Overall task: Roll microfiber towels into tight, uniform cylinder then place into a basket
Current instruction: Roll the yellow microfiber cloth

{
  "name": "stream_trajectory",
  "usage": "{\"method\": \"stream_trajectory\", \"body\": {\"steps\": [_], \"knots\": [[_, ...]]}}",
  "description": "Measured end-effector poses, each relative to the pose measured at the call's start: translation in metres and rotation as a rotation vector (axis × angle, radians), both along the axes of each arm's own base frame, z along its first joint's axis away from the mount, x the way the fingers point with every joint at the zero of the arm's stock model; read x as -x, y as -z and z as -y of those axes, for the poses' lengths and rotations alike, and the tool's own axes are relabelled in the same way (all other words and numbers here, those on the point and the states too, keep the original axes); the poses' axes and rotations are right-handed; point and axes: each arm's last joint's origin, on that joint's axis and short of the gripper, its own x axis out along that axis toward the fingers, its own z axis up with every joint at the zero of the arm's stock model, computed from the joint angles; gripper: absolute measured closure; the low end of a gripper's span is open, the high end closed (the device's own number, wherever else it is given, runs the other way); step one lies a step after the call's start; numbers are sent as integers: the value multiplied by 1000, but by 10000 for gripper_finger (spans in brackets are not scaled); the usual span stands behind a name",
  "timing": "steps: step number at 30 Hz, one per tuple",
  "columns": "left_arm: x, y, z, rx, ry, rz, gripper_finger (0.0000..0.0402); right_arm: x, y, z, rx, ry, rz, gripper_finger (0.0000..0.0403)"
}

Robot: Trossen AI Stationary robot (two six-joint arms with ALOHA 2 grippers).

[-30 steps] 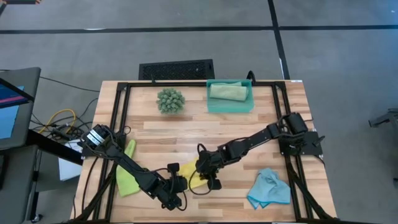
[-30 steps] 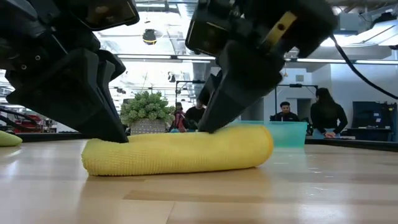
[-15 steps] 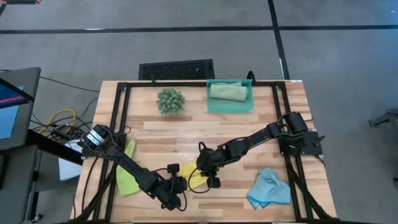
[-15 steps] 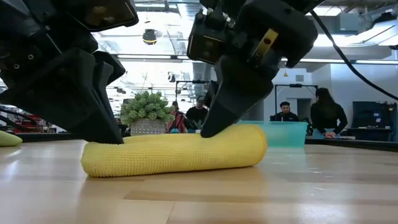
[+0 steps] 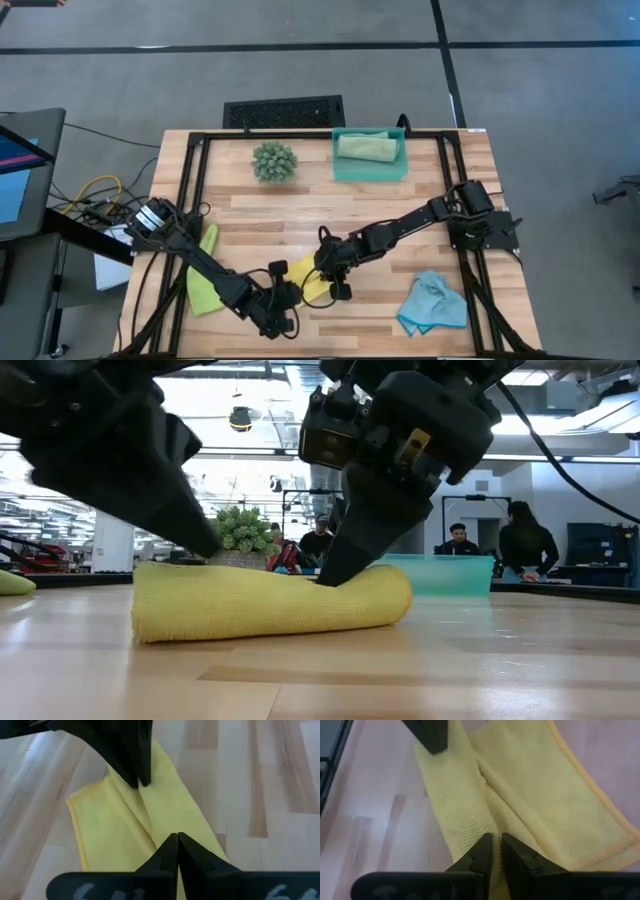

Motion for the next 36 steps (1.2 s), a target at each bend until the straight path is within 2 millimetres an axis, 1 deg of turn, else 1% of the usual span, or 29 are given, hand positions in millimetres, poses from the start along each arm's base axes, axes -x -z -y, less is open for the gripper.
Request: {"method": "stream_trajectory", "body": {"steps": [3, 6, 12, 14, 19, 24, 29, 36], "knots": [[-4, 0, -5, 20, -21, -3, 401, 0, 0, 0, 0, 0, 1, 337], [-4, 2, -10, 45, -30, -47, 401, 0, 0, 0, 0, 0, 1, 337], [5, 11, -12, 56, -42, -116, 401, -5, 1, -1, 1, -11, 53, 337], [9, 15, -12, 64, -37, -133, 401, -7, 4, -2, 6, 35, 67, 337], [15, 22, -14, 87, -56, -151, 401, -8, 2, -2, 52, 91, 96, 328], [15, 23, -14, 85, -56, -154, 401, -6, -17, -2, 78, 103, 154, 299], [16, 23, -14, 85, -55, -157, 401, 0, -12, 2, 196, 167, 94, 283], [16, 23, -14, 85, -54, -160, 401, 2, -11, 1, 210, 157, 85, 292]]}}
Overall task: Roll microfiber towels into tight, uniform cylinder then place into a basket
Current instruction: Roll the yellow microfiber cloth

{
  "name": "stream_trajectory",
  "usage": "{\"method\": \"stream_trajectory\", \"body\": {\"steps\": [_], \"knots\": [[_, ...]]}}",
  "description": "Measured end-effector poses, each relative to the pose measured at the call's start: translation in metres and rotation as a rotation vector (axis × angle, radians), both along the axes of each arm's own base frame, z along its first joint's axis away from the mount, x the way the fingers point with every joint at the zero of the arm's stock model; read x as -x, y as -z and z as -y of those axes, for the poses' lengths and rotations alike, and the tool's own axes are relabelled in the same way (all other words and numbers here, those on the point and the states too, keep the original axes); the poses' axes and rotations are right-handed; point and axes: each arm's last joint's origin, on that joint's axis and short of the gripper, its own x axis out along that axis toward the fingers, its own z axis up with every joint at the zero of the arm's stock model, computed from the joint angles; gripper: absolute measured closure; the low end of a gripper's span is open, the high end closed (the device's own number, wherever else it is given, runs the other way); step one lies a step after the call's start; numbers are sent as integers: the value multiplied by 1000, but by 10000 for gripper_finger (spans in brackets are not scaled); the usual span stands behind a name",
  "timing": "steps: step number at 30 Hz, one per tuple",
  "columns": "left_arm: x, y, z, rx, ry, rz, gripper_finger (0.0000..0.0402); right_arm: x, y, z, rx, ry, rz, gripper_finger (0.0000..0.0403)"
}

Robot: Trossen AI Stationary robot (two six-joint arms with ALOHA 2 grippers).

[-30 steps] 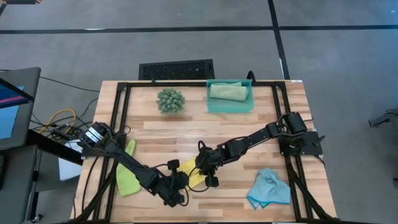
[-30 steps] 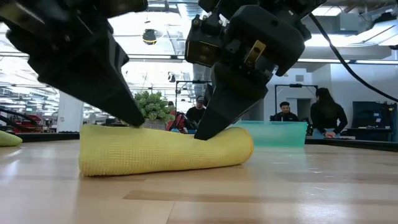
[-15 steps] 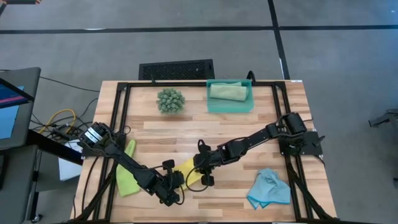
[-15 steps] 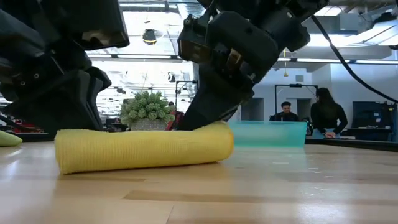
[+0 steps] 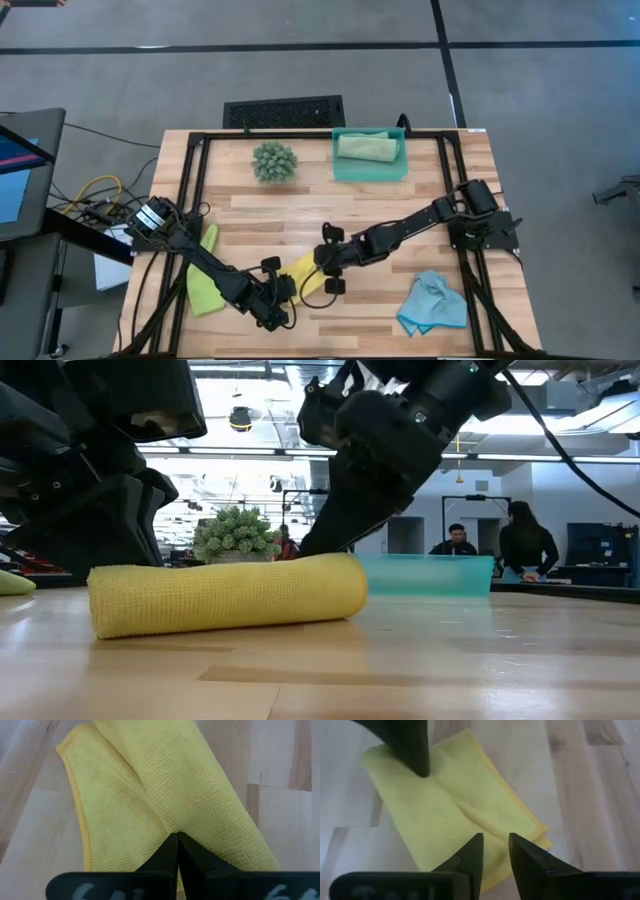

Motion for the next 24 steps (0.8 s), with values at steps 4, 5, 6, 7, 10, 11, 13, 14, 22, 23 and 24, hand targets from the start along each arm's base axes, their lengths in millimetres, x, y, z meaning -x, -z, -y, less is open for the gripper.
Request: {"method": "stream_trajectory", "body": {"steps": [4, 5, 6, 7, 10, 11, 13, 14, 22, 23, 24], "knots": [[0, 0, 0, 1, 0, -1, 401, 2, 2, 1, 9, 1, -31, 305], [0, 0, 0, 0, 1, -1, 401, 4, 3, 2, 13, 4, -49, 308], [0, 0, 0, 1, 1, -2, 401, 5, 4, 3, 16, 11, -70, 311], [0, 0, 0, 1, 1, -2, 401, 6, 5, 4, 17, 21, -92, 314], [0, 0, 0, 1, 1, -2, 401, 9, 8, 8, 41, 44, -129, 323], [0, 0, 0, 1, 1, -2, 401, 10, 7, 9, 53, 54, -133, 325], [0, 0, 0, 1, 1, -2, 401, 13, 4, 11, 77, 67, -144, 329], [0, 0, 0, 1, 1, -2, 401, 13, 1, 11, 83, 73, -139, 331], [0, 0, 0, -6, 17, -1, 401, 34, -45, -7, 169, 47, -40, 333], [0, 0, 1, -8, 23, 1, 401, 33, -47, -16, 159, 17, 0, 333], [-1, 0, 1, -8, 28, 4, 401, 32, -47, -24, 150, -10, 37, 333]]}}
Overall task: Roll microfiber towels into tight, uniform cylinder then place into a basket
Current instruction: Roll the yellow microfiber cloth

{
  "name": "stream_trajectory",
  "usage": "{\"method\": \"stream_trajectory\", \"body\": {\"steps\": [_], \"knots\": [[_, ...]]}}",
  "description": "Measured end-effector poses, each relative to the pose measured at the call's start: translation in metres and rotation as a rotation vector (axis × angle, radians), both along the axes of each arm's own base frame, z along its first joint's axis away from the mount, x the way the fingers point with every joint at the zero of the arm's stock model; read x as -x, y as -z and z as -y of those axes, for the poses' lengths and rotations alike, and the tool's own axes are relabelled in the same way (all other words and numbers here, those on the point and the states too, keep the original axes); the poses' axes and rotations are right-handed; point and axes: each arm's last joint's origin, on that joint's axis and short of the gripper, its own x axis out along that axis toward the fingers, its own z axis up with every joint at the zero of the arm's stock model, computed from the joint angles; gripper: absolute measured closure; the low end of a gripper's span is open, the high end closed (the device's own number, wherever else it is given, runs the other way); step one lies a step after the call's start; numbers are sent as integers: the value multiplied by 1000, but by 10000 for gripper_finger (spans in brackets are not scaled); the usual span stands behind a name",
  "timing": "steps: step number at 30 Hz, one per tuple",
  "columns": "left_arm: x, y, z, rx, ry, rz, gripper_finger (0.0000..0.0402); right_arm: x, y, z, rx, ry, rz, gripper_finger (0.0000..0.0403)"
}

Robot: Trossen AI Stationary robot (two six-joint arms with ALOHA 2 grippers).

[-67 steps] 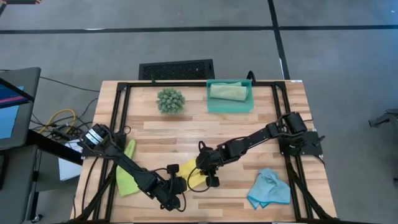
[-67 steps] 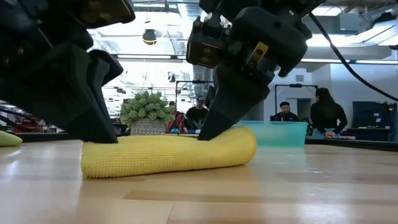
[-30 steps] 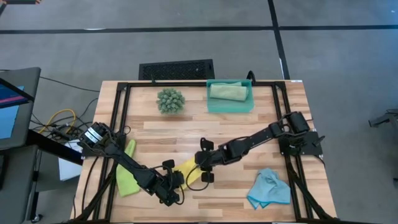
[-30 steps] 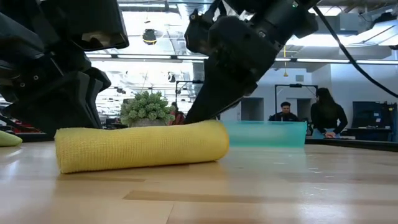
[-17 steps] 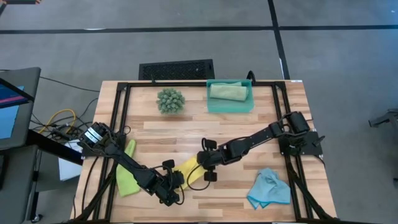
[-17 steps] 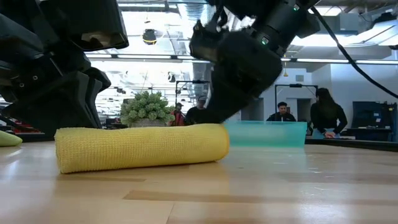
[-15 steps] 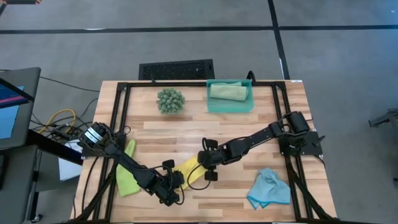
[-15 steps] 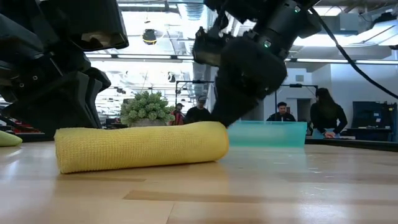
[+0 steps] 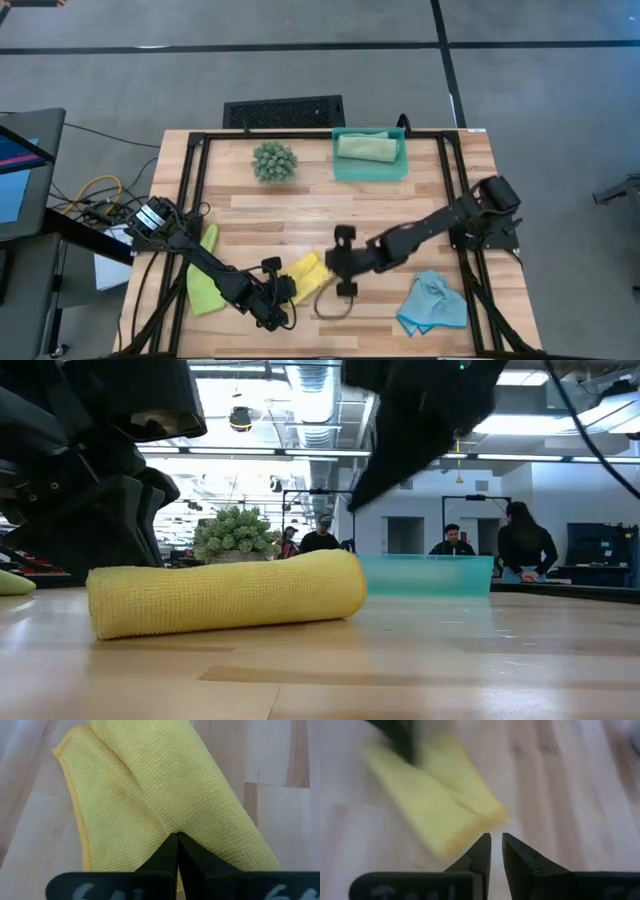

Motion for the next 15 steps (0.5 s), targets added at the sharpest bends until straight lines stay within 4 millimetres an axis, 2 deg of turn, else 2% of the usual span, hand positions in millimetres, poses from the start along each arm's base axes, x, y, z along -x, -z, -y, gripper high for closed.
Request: {"method": "stream_trajectory", "body": {"steps": [3, 6, 15], "knots": [[-1, 0, 1, 9, 11, 6, 401, -8, 9, -25, 21, -149, 97, 328], [-1, 0, 1, 10, 11, 6, 401, -16, 29, -39, 87, -290, 132, 305], [-1, 0, 1, 7, 17, 10, 401, -44, 63, -41, 255, -494, 82, 168]]}}
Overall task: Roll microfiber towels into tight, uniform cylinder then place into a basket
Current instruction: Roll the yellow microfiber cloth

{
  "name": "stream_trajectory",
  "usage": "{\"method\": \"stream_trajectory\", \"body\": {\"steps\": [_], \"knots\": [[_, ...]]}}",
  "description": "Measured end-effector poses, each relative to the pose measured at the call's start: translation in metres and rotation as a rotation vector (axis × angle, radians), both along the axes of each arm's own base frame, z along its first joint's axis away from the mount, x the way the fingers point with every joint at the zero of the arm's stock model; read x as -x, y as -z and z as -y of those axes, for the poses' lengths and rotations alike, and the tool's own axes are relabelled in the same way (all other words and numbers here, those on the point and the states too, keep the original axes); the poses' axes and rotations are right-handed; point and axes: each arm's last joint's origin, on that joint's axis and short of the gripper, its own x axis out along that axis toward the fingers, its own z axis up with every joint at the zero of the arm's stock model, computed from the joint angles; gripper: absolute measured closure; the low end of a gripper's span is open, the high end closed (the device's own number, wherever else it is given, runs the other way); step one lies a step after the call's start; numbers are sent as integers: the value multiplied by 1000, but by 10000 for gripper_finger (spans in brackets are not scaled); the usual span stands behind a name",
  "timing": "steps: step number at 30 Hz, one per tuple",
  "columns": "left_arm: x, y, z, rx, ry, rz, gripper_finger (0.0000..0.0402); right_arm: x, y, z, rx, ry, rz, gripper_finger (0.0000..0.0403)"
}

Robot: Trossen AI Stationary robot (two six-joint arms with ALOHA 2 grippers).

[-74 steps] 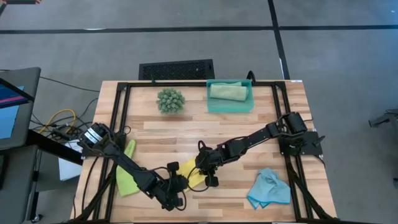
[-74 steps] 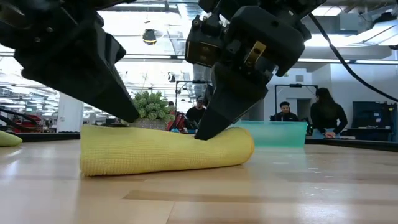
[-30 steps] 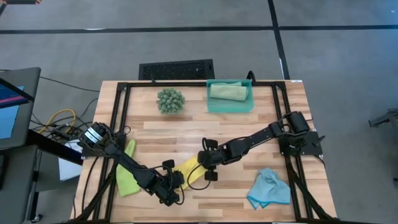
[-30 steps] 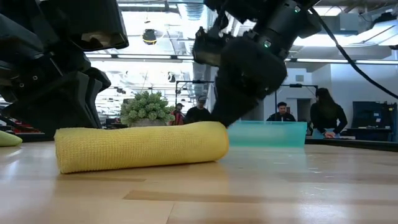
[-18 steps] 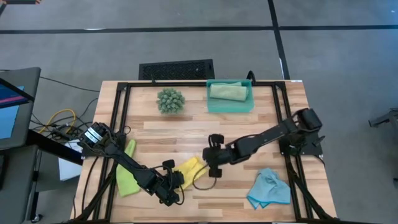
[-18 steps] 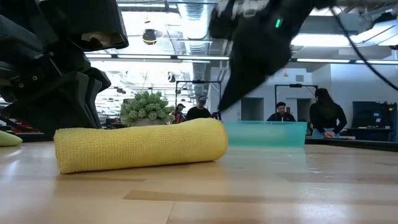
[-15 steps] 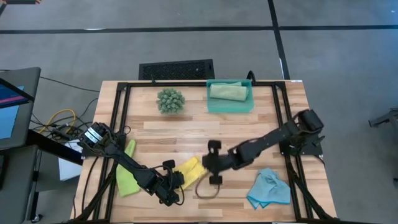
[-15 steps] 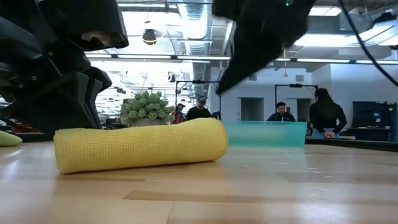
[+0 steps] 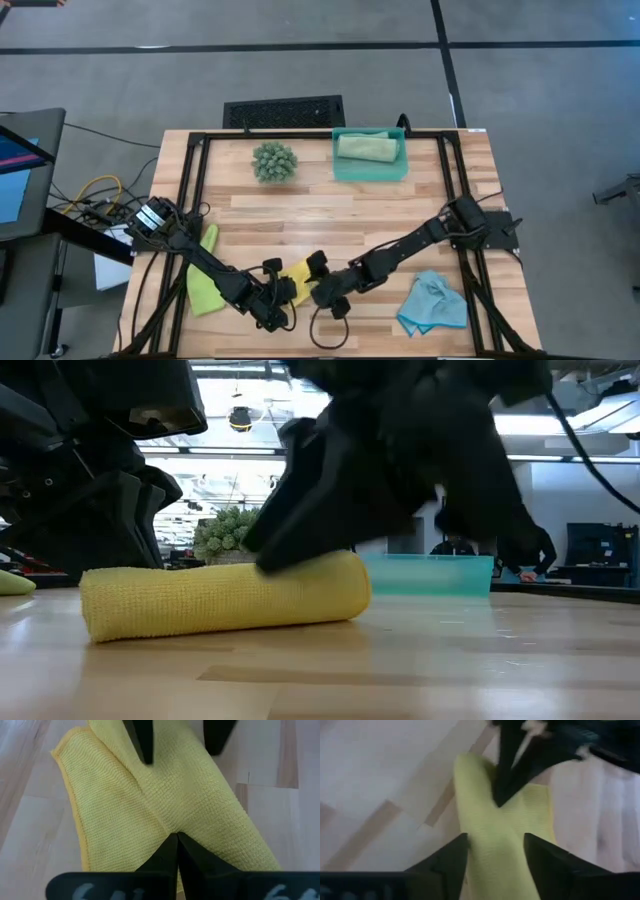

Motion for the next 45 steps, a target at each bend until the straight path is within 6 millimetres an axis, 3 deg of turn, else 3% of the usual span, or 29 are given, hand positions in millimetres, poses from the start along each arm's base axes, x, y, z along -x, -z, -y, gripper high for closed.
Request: {"method": "stream_trajectory", "body": {"steps": [4, 8, 16, 22, 26, 29, 34, 40, 45], "knots": [[0, 0, 0, 1, -1, 0, 401, -5, 10, -2, 58, -51, -9, 150], [0, 0, 0, 1, 0, 1, 401, -7, 18, -3, 83, -60, -24, 167], [0, -1, 0, 2, 11, 1, 401, -7, 18, 1, 64, -35, -45, 298], [1, -14, -1, 10, 15, 35, 401, -6, 18, 1, 33, -9, -89, 382], [2, -18, 1, -20, 13, 64, 401, -11, 4, 3, -41, 13, -208, 385], [5, -17, 2, -43, 23, 55, 401, -14, -7, 4, -145, 12, -305, 362], [7, -17, 4, -62, 32, 66, 401, -14, -8, 9, -343, -4, -434, 334], [10, -18, 8, -82, 42, 81, 401, -11, -8, 14, -525, -85, -589, 362], [6, -20, 11, -78, 70, 119, 401, -10, -9, 13, -556, -100, -609, 375]]}}
